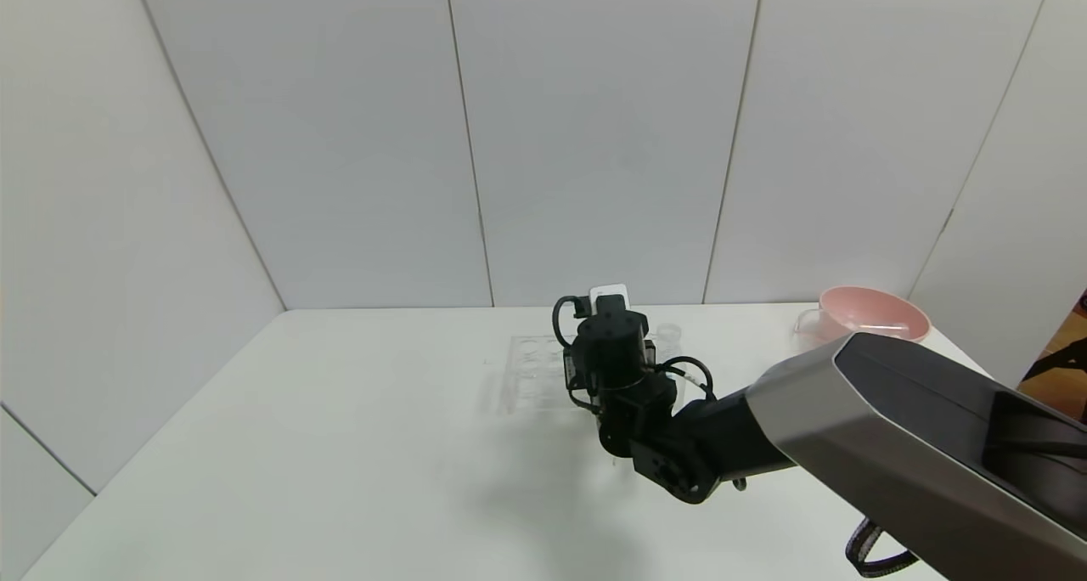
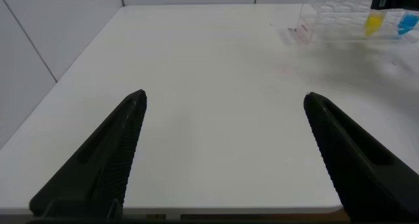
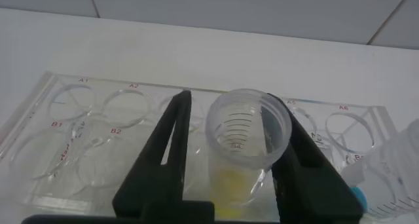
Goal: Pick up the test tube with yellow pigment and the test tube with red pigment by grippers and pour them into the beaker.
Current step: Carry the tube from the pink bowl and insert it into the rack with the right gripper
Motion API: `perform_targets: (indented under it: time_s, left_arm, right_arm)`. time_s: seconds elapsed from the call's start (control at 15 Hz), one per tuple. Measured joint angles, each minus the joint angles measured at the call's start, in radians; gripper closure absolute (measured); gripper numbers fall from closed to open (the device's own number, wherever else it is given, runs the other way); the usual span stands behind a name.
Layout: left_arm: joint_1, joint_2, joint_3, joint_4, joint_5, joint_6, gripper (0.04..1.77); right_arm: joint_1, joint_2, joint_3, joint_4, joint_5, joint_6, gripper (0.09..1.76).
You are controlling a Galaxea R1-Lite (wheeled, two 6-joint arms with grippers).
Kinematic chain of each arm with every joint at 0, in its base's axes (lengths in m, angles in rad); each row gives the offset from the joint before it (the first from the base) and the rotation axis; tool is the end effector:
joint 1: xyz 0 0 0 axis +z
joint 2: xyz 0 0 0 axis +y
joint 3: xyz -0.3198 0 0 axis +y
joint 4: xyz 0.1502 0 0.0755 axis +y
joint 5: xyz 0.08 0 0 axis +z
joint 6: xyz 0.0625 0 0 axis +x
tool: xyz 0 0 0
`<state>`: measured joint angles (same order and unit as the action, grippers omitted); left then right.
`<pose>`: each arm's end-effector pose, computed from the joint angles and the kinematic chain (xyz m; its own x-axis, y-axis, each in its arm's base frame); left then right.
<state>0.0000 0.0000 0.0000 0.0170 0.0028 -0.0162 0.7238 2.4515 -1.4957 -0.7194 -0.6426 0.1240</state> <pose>-0.0271 0.0002 0.0731 0.9999 0.0028 -0.0170 -0.0031 0.9999 -0.0161 0.4155 0.3172 0.0940 0.9800 0.0664 -0.1875 -0.0712 0.9973 -0.0190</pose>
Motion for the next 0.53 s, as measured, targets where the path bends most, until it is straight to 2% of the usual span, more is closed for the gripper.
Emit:
perform_targets:
  time_s: [0.07, 0.53]
  left_arm:
    - [0.0, 0.0, 0.0, 0.0, 0.0, 0.0, 0.09]
    - [0.0, 0.0, 0.0, 0.0, 0.0, 0.0, 0.09]
  right_arm:
    - [-0.005, 0.006, -0.012, 0.0, -0.004, 0.0, 1.28]
    - [-0.014, 0.019, -0.024, -0.002, -0.003, 0.0, 1.26]
